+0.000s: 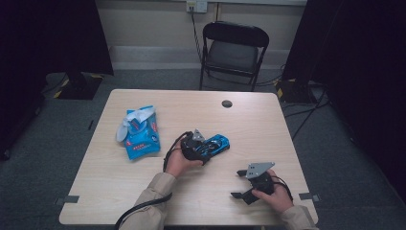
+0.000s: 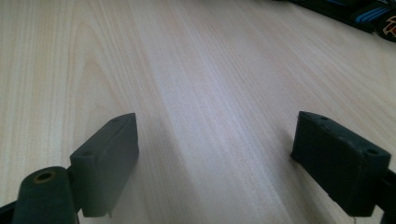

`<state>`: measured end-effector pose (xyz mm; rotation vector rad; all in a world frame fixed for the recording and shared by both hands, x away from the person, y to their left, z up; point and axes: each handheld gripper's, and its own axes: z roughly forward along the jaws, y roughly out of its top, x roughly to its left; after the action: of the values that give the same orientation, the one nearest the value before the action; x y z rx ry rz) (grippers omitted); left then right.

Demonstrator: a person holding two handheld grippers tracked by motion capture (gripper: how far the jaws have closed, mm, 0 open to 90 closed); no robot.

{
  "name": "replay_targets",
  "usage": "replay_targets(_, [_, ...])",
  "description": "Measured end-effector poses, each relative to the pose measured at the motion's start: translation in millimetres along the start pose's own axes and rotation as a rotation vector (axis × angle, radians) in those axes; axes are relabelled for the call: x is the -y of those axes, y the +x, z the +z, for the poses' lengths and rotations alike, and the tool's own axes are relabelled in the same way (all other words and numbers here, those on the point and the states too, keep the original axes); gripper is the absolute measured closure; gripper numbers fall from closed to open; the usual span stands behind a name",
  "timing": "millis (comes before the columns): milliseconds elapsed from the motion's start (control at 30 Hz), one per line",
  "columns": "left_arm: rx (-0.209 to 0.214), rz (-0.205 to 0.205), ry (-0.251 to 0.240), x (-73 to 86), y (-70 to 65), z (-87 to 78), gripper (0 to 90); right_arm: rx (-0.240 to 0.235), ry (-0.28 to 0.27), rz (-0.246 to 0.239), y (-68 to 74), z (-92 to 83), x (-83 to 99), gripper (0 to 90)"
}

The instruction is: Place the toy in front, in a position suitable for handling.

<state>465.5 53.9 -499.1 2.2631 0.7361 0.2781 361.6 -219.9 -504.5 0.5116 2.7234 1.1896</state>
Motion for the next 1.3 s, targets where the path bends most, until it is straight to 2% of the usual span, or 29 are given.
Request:
replay_targets(200, [-0.008, -0.008, 0.014, -1.5, -2.2, -0.5, 23.7, 0.0, -0.001, -0.001, -0.1, 0.0, 0.0, 13.6])
replay_targets(467, [0.007, -0.017, 0.03, -3.7, -1.1, -3.6, 24.4, 0.0, -0.001, -0.002, -0.3, 0.0, 0.0, 13.6])
replay_targets(733, [0.002, 0.001, 0.055, -10.6, -1.8, -10.5, 24.5, 0.002, -0.001, -0.003, -0.3, 0.0, 0.0, 13.6])
replay_targets(867, [-0.01, 0.01, 0.054, -13.5, -2.7, -12.9, 24.6, 0.001, 0.0, -0.002, -0.1, 0.0, 0.0, 13.6])
replay_targets(1300, [-0.031, 0.003, 0.021, -23.5, -2.3, -25.3, 24.6, 0.0, -0.001, -0.001, 0.0, 0.0, 0.0, 13.6])
